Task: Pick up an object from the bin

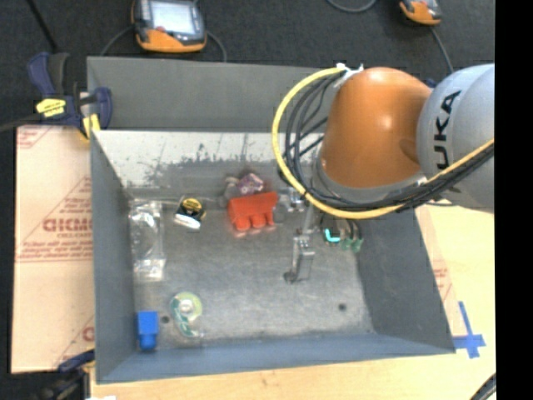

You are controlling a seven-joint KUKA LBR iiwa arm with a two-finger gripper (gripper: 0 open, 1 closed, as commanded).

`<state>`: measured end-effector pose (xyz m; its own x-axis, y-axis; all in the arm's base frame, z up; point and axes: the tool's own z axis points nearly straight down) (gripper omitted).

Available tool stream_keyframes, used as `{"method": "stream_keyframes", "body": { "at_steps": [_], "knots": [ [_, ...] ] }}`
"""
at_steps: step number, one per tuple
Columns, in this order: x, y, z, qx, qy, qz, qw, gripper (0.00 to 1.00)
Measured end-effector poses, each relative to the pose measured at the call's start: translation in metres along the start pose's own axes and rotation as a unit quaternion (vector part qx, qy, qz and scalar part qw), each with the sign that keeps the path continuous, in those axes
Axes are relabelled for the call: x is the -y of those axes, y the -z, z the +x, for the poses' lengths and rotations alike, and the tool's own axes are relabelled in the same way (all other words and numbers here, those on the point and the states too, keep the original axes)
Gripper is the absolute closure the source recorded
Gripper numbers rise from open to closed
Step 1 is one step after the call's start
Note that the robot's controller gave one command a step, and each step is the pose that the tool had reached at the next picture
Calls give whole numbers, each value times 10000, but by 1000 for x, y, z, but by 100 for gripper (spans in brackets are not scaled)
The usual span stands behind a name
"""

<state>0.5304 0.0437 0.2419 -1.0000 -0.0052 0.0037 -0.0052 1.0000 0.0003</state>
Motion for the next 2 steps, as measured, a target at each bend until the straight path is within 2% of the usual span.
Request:
{"method": "stream_keyframes", "body": {
  "at_steps": [1,2],
  "knots": [
    [-123,11,-42,51,-460,-25,9989,0],
    [-144,-148,-79,6,109,12,9999,0]
  ]
}}
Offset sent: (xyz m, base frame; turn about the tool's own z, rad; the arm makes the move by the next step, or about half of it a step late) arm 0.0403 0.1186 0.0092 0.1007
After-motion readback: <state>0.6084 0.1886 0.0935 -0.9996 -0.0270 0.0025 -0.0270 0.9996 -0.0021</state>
